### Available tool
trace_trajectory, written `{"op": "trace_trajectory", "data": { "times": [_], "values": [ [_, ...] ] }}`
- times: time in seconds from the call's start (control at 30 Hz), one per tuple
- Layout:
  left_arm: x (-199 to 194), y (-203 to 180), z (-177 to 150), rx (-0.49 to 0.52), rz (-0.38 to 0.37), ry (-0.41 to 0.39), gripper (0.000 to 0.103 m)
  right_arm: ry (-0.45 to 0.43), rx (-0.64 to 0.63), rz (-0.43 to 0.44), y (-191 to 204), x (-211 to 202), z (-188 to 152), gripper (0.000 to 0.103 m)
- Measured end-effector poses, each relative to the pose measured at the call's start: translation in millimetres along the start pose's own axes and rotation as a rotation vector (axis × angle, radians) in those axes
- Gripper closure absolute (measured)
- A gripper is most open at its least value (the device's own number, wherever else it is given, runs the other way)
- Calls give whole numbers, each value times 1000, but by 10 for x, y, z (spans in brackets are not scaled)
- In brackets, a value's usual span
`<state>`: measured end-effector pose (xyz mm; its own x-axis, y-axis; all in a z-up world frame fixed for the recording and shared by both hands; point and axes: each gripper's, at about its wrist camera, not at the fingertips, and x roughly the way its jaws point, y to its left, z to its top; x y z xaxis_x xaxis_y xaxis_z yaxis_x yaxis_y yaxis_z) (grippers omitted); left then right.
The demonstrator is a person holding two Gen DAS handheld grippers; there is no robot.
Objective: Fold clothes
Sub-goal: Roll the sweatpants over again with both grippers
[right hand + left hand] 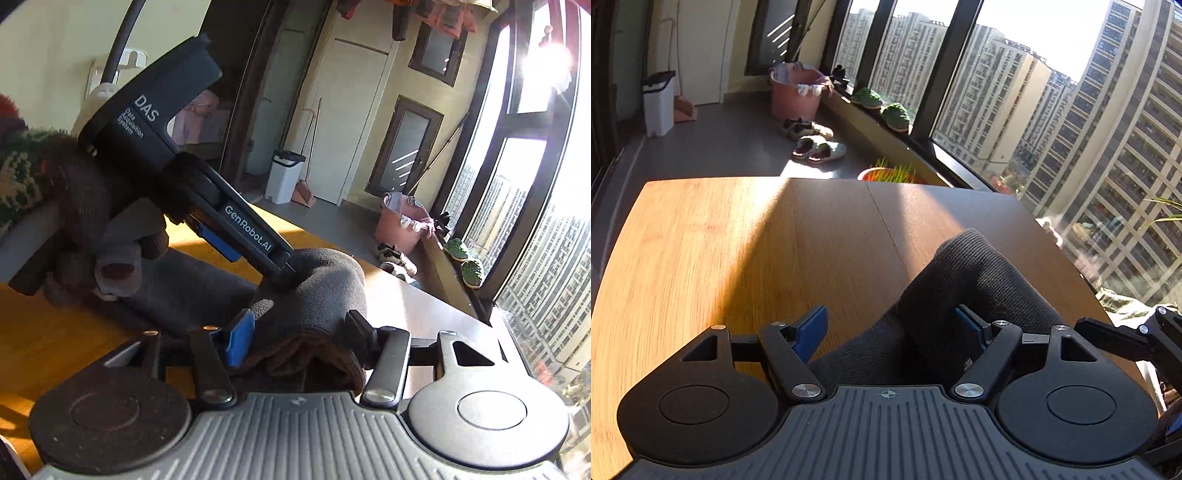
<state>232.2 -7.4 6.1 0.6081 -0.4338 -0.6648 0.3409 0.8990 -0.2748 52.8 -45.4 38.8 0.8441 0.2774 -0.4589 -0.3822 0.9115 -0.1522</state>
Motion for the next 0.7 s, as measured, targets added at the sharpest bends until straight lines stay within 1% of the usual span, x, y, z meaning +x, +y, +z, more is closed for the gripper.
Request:
{"op": "trace_trajectory", "data": {
  "times": [0.07, 0.13, 0.17, 0.2, 0.23, 0.27, 0.3, 0.33, 0.37, 0.4, 0.43, 0.5, 0.57, 0.63, 0.7],
  "values": [
    [-9, 7, -3, 0, -2, -3, 23, -29, 195, 58, -278, -60, -8, 39],
    [-10, -1, -4, -1, -5, -4, 23, -38, 378, 81, -531, -36, -77, 38],
    [-9, 5, -5, -6, -9, -3, 23, -29, 449, 86, -607, -1, -130, 38],
    [-6, 21, -7, -15, -17, -1, 22, -12, 502, 93, -669, 58, -183, 36],
    [-3, 44, -14, -31, -28, 1, 22, 6, 551, 105, -725, 125, -240, 32],
    [-4, 71, -24, -50, -43, 2, 22, 21, 574, 119, -741, 196, -287, 32],
    [-6, 107, -23, -65, -57, 4, 22, 27, 558, 107, -698, 224, -291, 33],
    [-8, 151, -14, -81, -68, 8, 22, 32, 541, 95, -654, 253, -295, 40],
    [-25, 191, -6, -98, -77, 8, 24, 37, 524, 84, -611, 281, -299, 43],
    [-65, 229, 5, -119, -87, 4, 24, 42, 508, 72, -567, 310, -303, 49],
    [-117, 266, 31, -142, -101, -4, 24, 50, 472, 55, -515, 320, -289, 51],
    [-250, 302, 109, -176, -129, -37, 22, 69, 276, -10, -292, 278, -165, 52],
    [-374, 268, 195, -179, -137, -76, 18, 79, 62, -72, -21, 260, -43, 52],
    [-414, 143, 248, -132, -107, -86, 17, 79, -150, -127, 305, 286, 24, 52],
    [-391, 1, 251, -58, -42, -76, 18, 71, -314, -169, 556, 314, 42, 51]
  ]
}}
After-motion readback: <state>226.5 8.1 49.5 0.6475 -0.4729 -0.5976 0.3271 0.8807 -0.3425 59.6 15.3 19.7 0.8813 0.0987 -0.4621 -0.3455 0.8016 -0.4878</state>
